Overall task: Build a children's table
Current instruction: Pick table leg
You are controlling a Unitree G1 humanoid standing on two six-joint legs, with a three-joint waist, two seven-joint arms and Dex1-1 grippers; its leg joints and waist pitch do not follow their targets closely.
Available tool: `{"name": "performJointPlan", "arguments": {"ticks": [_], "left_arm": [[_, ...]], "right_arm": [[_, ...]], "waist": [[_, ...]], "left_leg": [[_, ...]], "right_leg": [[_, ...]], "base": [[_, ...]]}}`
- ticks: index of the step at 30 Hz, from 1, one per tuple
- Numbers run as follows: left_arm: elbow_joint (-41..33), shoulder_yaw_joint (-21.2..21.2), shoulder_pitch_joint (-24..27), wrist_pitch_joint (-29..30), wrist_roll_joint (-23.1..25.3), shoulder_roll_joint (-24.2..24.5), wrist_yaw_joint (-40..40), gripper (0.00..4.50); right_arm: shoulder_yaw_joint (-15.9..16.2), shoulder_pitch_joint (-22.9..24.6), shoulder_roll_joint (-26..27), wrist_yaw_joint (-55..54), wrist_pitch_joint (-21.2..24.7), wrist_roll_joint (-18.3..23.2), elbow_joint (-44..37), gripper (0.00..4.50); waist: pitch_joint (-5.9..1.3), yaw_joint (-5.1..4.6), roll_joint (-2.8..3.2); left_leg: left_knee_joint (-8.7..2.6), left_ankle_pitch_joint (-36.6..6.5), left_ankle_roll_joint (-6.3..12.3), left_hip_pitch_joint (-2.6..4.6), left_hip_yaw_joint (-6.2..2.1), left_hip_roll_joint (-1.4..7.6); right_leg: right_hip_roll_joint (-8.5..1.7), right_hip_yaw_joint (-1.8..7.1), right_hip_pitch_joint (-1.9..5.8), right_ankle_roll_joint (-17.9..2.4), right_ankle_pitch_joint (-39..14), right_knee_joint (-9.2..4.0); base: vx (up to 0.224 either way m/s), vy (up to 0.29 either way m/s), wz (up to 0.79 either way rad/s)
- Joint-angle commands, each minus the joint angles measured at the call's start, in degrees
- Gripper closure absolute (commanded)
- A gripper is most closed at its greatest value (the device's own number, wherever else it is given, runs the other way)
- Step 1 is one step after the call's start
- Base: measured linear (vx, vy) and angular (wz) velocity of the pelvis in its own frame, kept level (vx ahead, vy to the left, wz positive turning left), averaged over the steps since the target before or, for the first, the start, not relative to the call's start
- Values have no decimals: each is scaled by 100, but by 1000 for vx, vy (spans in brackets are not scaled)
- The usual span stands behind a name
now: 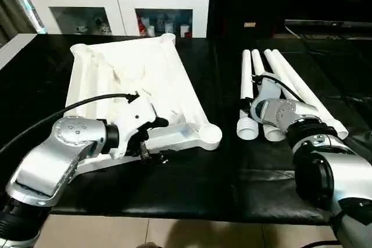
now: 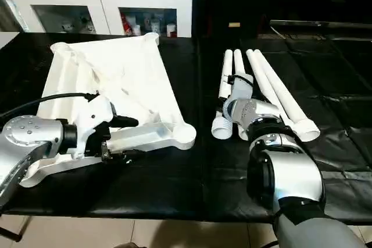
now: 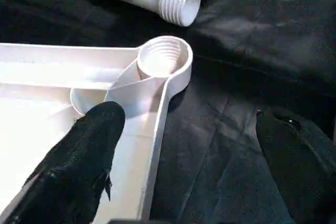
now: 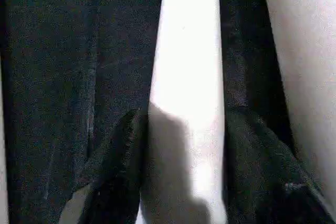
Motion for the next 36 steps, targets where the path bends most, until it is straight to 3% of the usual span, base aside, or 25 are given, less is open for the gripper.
{"name": "performJointPlan", "arguments": {"ticks": [1,6,12,13,17,22,23,28,30,32,36], "left_arm": [[-25,-12,-109,-49,32,-7,51,0],[32,21,-124,-122,47,-63,132,0],[186,107,-220,-188,29,-238,356,0],[280,148,-275,-236,75,-322,495,0],[596,331,-478,-328,196,-632,984,0],[1192,797,-936,-350,155,-1368,1963,0],[1322,988,-1080,-221,-6,-1599,2157,0],[1769,1946,-1732,334,-966,-2601,2824,0],[1910,2119,-1963,383,-1209,-2861,2958,0],[2100,2325,-2198,427,-1411,-3150,3193,0],[2243,2526,-2406,492,-1659,-3403,3311,0]], "right_arm": [[-43,-35,-10,-6,-75,80,32,256],[-133,-11,-58,-2,-142,128,-16,266],[-327,-18,-95,110,-160,296,-205,268],[-399,32,-80,234,-323,402,-422,268],[-449,206,-46,598,-422,587,-1070,268],[-559,716,115,1342,5,1165,-2470,268],[-558,877,180,1629,74,1368,-2848,268],[-435,1581,374,2666,429,2213,-4360,268],[-314,1854,417,2927,554,2449,-4918,268],[-178,2083,479,3117,696,2649,-5453,268],[-26,2240,520,3294,874,2801,-5891,268]], "waist": [[-395,5,-12],[-396,4,-7],[-414,19,3],[-410,17,-22],[-425,28,-24],[-445,83,-40],[-453,85,-20],[-465,188,-65],[-449,212,-95],[-440,250,-89],[-428,290,-101]], "left_leg": [[-350,-583,-66,110,-121,406],[-349,-587,-58,115,-121,408],[-331,-468,0,108,-122,400],[-335,-453,29,94,-119,402],[-320,-294,156,89,-120,400],[-297,-139,345,97,-121,408],[-296,-146,379,93,-128,408],[-285,-30,525,81,-147,434],[-285,-71,556,89,-136,432],[-285,-84,590,88,-142,435],[-306,-157,529,88,-162,450]], "right_leg": [[-517,204,228,-1634,122,-308],[-519,203,222,-1617,36,-311],[-510,197,235,-1635,301,-292],[-520,199,248,-1643,328,-296],[-511,195,254,-1625,503,-282],[-526,196,276,-1633,775,-282],[-524,191,277,-1652,797,-276],[-568,188,285,-1745,909,-274],[-557,191,268,-1729,733,-303],[-561,196,265,-1650,534,-324],[-597,197,258,-1579,190,-359]], "base": [[0,0,0],[0,0,0],[0,0,0],[0,0,0],[0,0,0],[0,0,0],[0,0,0],[0,0,0],[0,0,0],[0,0,0],[0,0,0]]}}
